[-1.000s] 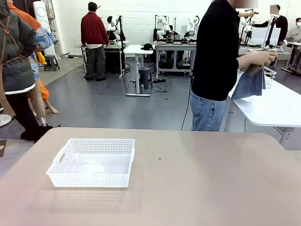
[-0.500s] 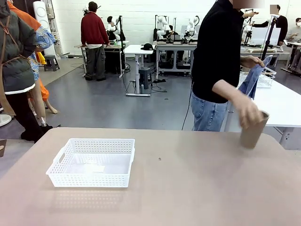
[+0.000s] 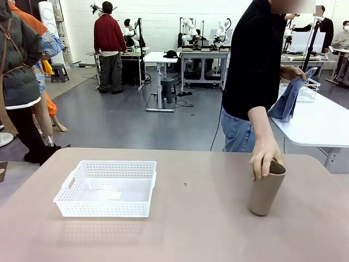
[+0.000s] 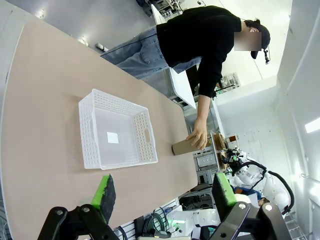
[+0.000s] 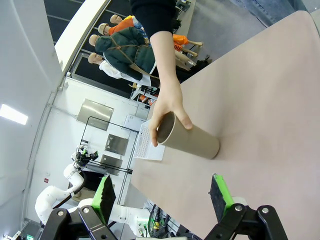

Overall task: Clean and organize the cups into the basket.
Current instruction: Pick up the Organizing basket and move it to the center of the table, then pick up the Reusable plastic cup from the right side of the table and place it inside the Organizing basket.

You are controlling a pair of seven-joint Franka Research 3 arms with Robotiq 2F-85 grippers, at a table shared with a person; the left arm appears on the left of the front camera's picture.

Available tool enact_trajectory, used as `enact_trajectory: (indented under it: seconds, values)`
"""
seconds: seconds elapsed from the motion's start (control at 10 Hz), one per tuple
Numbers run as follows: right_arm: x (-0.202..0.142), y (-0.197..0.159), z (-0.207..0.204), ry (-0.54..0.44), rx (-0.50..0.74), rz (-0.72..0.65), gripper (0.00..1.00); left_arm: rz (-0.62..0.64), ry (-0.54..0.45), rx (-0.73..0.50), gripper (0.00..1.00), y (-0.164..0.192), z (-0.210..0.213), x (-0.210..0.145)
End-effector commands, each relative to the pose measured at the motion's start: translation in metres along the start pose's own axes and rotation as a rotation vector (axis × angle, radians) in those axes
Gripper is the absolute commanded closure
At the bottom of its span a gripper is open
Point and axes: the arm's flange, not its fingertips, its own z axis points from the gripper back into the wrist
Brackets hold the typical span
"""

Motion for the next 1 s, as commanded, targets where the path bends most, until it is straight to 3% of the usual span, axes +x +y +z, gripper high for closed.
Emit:
enact_trajectory:
  seconds: [0.0, 0.9]
  values:
    - [0.0006, -0.0006, 0.0002, 0.008, 0.001, 0.0, 0.0, -0.021, 0.005, -0.008, 0.0, 0.0012, 0.0033, -0.0002]
    - [0.0, 0.0, 0.0, 0.0, 0.0, 0.0, 0.0, 0.0, 0.0, 0.0, 0.0, 0.0, 0.0, 0.0]
